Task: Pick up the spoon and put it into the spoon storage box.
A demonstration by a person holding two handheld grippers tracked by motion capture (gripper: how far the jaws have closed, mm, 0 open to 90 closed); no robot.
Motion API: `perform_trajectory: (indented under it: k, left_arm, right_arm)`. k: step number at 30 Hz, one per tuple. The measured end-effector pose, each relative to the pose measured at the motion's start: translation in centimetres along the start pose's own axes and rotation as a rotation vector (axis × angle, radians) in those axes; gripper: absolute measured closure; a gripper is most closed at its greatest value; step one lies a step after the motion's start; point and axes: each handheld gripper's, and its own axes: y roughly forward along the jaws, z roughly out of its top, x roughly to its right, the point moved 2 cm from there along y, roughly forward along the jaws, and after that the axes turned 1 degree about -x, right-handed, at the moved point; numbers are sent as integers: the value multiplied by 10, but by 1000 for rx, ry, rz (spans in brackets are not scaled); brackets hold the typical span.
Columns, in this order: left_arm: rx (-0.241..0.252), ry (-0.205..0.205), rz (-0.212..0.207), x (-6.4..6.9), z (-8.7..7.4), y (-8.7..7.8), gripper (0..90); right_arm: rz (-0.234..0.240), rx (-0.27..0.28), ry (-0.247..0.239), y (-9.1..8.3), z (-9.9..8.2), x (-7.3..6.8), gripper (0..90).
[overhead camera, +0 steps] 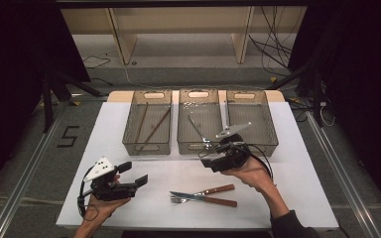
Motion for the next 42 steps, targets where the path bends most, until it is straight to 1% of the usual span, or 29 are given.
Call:
perform_trajectory:
  k: [4, 5, 10, 13, 17, 19, 20, 21, 23, 29, 30, 31, 32, 35, 42]
  left_arm:
    - [1, -1, 0, 0, 0, 0, 170]
    - [1, 0, 0, 0, 0, -1, 170]
    - [1, 1, 0, 1, 0, 0, 170]
    - [0, 1, 1, 1, 1, 0, 170]
    - [-3, 1, 2, 1, 1, 0, 170]
    - [-1, 1, 3, 1, 1, 1, 170]
    - [-2, 1, 3, 1, 1, 1, 170]
    - [-2, 1, 3, 1, 1, 1, 170]
    - [-2, 0, 3, 2, 1, 1, 170]
    - [-4, 0, 2, 2, 2, 2, 169]
    - [-5, 1, 2, 2, 2, 2, 170]
    - [-6, 1, 2, 2, 2, 2, 169]
    - [-5, 1, 2, 2, 2, 2, 169]
    - [-4, -1, 1, 2, 1, 2, 169]
    - [0, -5, 4, 1, 0, -1, 169]
  right_arm:
    - [8, -22, -14, 1, -7, -5, 293]
    - [10, -29, -9, 2, -8, -6, 292]
    - [19, -56, -24, 5, -17, -9, 283]
    - [22, -69, -19, 6, -20, -10, 279]
    - [29, -77, -32, 8, -24, -11, 273]
    - [29, -89, -29, 8, -25, -13, 272]
    - [28, -90, -41, 9, -27, -12, 273]
    - [31, -97, -34, 9, -28, -13, 272]
    - [36, -104, -40, 10, -30, -14, 273]
    - [44, -141, -62, 13, -36, -17, 273]
    - [43, -147, -63, 13, -36, -18, 273]
    - [45, -156, -55, 12, -37, -18, 272]
    - [45, -153, -71, 13, -38, -18, 273]
    - [43, -165, -61, 13, -41, -18, 271]
    - [45, -194, -81, 16, -46, -22, 265]
